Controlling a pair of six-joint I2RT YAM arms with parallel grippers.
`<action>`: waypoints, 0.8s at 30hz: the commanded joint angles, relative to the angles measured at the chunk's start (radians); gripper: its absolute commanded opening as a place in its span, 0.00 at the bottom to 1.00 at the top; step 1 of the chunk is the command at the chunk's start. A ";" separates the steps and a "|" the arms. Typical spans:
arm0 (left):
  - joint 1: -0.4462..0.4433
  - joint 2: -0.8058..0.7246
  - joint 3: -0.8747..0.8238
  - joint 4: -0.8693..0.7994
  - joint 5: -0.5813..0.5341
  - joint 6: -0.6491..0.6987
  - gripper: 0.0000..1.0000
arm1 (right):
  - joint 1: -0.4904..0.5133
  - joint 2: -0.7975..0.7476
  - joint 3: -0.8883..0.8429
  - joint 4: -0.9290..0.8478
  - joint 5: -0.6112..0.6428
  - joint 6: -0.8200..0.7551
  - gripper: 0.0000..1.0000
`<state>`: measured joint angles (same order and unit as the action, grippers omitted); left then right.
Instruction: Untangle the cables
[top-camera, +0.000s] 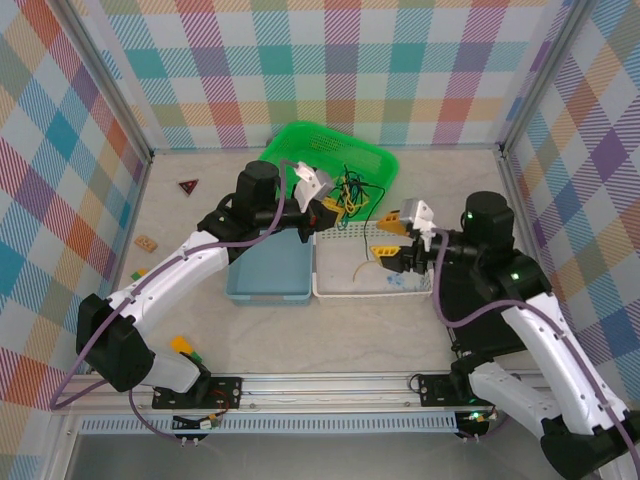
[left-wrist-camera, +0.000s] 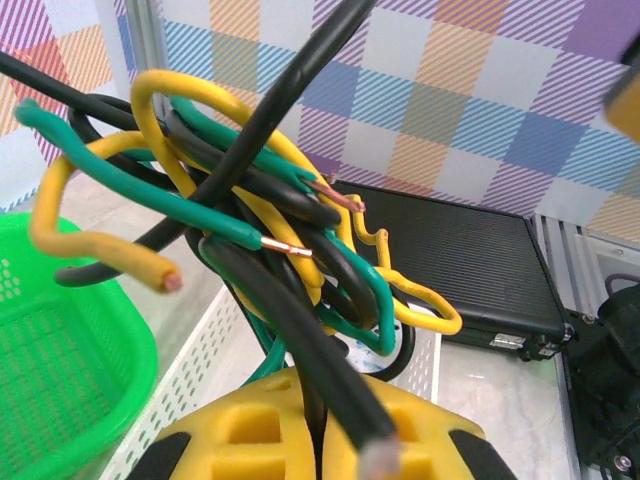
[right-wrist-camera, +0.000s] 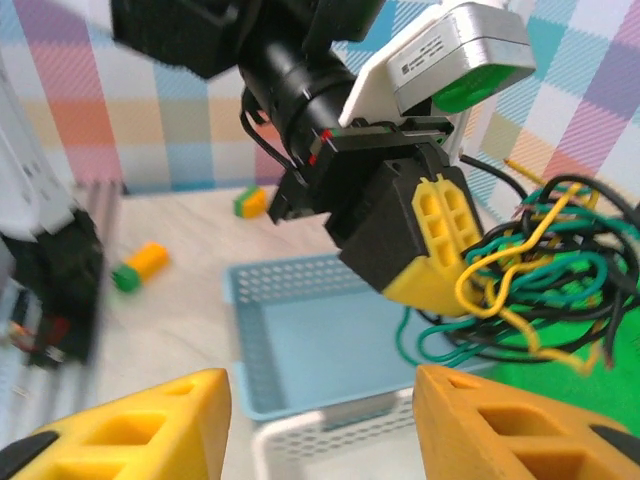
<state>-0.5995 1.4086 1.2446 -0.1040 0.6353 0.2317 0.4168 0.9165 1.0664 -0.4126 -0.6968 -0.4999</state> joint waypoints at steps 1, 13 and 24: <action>0.004 -0.030 0.032 0.010 0.059 0.021 0.00 | 0.031 0.069 0.024 0.041 0.080 -0.372 0.48; 0.005 -0.037 0.011 -0.005 0.072 0.038 0.00 | 0.088 0.173 0.067 0.148 0.171 -0.428 0.38; 0.004 -0.020 0.016 0.021 0.055 -0.020 0.00 | 0.088 0.086 -0.008 0.249 0.137 -0.277 0.34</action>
<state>-0.5995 1.4048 1.2446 -0.1059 0.6716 0.2245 0.4988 1.0187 1.0779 -0.2264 -0.5217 -0.8295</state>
